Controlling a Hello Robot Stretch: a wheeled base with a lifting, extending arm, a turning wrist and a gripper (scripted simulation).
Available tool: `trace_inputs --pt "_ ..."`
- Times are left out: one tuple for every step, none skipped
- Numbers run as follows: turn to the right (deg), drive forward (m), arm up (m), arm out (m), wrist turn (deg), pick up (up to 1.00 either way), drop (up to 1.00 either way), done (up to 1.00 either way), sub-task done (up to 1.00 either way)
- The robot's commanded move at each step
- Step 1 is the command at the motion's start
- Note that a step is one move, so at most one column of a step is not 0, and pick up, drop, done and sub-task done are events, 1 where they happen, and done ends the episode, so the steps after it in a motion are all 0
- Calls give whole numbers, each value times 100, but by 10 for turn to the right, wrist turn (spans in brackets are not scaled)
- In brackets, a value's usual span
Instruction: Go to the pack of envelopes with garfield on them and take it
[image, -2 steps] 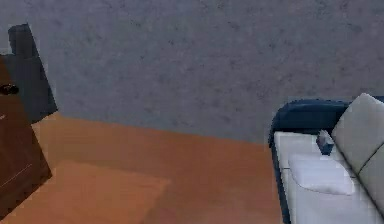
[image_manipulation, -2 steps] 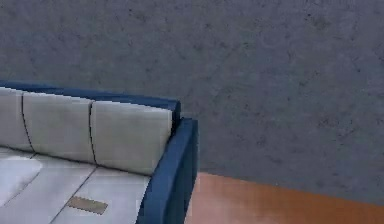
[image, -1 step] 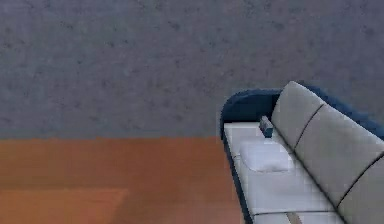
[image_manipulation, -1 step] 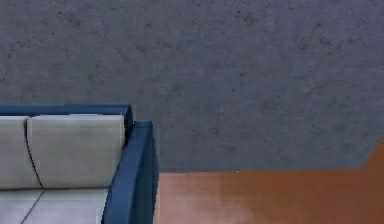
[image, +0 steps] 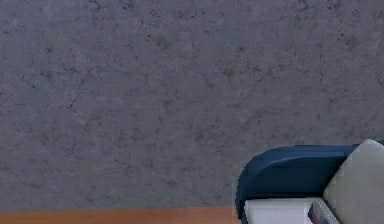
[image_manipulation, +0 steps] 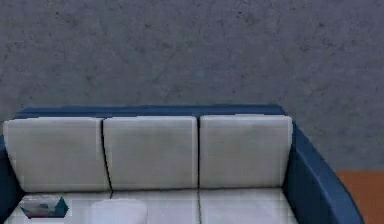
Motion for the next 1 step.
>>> trace_inputs --pt "30 0 0 0 0 0 0 0 0"
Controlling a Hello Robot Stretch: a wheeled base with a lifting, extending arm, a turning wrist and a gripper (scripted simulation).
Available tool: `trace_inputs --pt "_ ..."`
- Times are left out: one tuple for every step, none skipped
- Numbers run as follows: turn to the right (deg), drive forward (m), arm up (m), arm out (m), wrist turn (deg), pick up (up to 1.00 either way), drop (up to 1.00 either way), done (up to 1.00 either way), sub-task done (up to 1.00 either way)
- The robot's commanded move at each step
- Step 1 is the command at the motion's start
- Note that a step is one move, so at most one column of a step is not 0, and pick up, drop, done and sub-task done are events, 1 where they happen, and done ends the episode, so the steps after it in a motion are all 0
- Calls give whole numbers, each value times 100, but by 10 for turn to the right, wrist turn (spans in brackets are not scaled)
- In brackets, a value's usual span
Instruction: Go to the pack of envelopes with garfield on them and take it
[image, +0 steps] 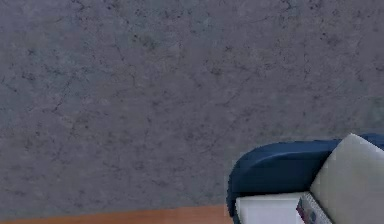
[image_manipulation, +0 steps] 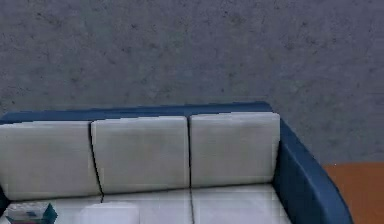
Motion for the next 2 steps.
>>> trace_inputs --pt "0 5 0 0 0 0 0 0 0" --pt "-420 0 0 0 0 0 0 0 0"
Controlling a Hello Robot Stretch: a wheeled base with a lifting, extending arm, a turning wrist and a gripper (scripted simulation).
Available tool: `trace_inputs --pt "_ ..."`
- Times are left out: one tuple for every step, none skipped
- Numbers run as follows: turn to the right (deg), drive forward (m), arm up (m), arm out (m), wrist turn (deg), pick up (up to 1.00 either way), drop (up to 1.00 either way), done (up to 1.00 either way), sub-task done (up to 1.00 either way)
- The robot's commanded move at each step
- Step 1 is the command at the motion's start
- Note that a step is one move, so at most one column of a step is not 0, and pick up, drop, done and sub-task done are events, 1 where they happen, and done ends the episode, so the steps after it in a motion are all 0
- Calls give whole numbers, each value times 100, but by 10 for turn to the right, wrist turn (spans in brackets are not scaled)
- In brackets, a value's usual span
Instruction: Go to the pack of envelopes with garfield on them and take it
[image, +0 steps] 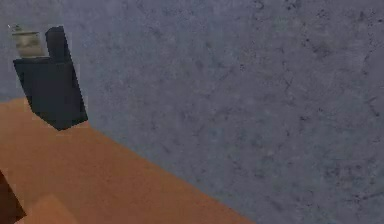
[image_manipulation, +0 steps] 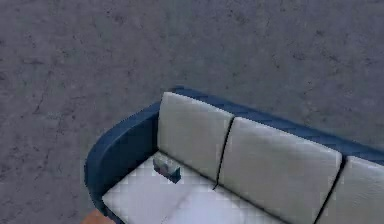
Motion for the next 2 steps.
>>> trace_inputs --pt "420 0 0 0 0 0 0 0 0" --pt "0 50 0 0 0 0 0 0 0"
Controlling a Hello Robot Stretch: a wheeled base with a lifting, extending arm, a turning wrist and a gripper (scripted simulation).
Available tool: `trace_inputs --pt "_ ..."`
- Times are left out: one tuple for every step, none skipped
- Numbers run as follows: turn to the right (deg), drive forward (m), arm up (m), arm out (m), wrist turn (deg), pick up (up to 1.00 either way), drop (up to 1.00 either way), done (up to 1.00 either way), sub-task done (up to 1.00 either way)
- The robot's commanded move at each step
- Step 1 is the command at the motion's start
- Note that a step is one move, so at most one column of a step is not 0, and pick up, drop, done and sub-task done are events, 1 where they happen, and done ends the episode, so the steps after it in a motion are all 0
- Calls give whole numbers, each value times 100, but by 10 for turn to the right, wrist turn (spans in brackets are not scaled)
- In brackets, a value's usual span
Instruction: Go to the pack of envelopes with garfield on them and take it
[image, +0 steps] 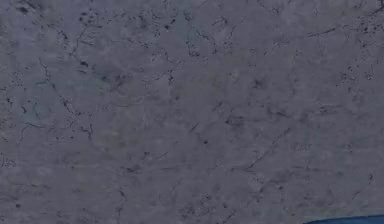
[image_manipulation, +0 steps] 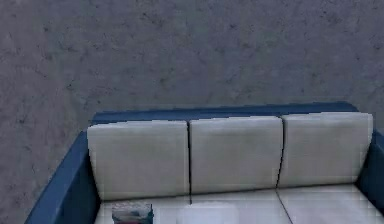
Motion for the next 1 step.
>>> trace_inputs --pt "-180 0 0 0 0 0 0 0 0"
